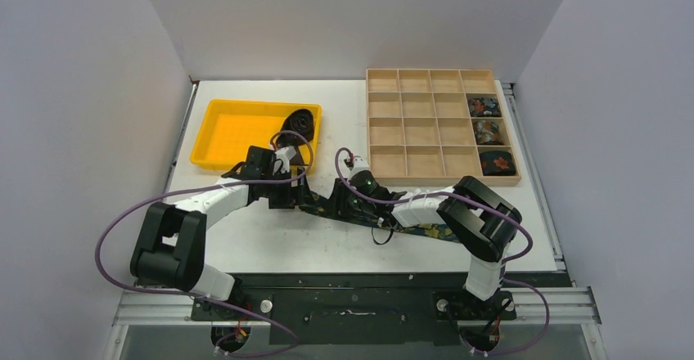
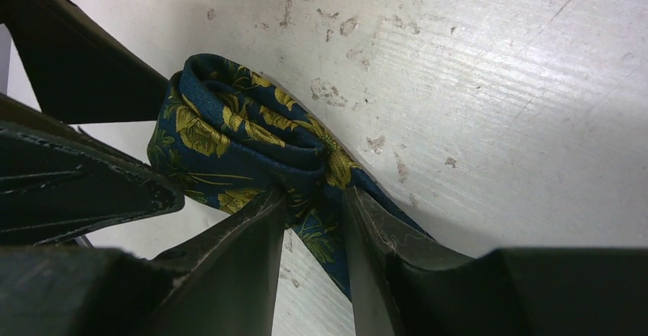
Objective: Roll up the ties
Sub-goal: Roll the tie at the center of the board.
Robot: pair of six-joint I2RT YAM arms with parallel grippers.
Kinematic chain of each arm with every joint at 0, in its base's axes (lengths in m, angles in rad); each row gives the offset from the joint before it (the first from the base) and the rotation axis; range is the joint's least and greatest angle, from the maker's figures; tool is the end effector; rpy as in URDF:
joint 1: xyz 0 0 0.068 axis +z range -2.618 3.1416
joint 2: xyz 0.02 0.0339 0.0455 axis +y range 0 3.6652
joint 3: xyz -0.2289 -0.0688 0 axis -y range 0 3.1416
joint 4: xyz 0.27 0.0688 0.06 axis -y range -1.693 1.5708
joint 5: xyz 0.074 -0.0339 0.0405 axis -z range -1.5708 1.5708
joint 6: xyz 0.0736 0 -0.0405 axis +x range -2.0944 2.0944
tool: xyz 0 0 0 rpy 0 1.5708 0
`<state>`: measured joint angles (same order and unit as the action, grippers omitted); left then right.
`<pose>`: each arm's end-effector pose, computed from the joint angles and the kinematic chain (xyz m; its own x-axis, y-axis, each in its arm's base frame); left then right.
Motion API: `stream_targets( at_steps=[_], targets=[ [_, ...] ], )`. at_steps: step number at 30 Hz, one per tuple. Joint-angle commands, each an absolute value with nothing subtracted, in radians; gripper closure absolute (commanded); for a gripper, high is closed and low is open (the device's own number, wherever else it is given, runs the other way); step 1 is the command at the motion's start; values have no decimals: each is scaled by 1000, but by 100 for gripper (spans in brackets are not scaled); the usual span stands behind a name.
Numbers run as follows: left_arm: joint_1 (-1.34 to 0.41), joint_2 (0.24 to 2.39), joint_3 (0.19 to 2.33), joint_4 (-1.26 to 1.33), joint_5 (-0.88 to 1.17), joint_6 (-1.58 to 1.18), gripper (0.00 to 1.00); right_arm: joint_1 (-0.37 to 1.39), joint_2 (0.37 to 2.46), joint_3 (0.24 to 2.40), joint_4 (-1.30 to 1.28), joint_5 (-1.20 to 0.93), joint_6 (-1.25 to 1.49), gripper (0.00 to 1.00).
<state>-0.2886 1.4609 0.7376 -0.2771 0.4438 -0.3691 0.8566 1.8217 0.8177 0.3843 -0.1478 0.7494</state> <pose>0.2909 -0.1193 0.0891 -0.9255 -0.0651 -0.3732 0.1559 0.8324 -0.5319 0.2485 0.3032 0.0544 -0.8411 0.0583 -0.5377 -0.3455 0.7069 0.6171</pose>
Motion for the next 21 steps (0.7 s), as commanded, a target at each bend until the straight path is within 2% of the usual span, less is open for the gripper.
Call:
stream_targets(
  at_steps=[1, 8, 21],
  targets=[
    [-259, 1508, 780, -218, 536, -353, 24, 848, 1823, 777, 286, -131, 710, 66],
    [-213, 1595, 797, -186, 641, -363, 36, 847, 1827, 775, 288, -135, 706, 66],
    [-193, 1633, 810, -155, 670, -364, 34, 847, 1836, 770, 299, -141, 706, 67]
  ],
)
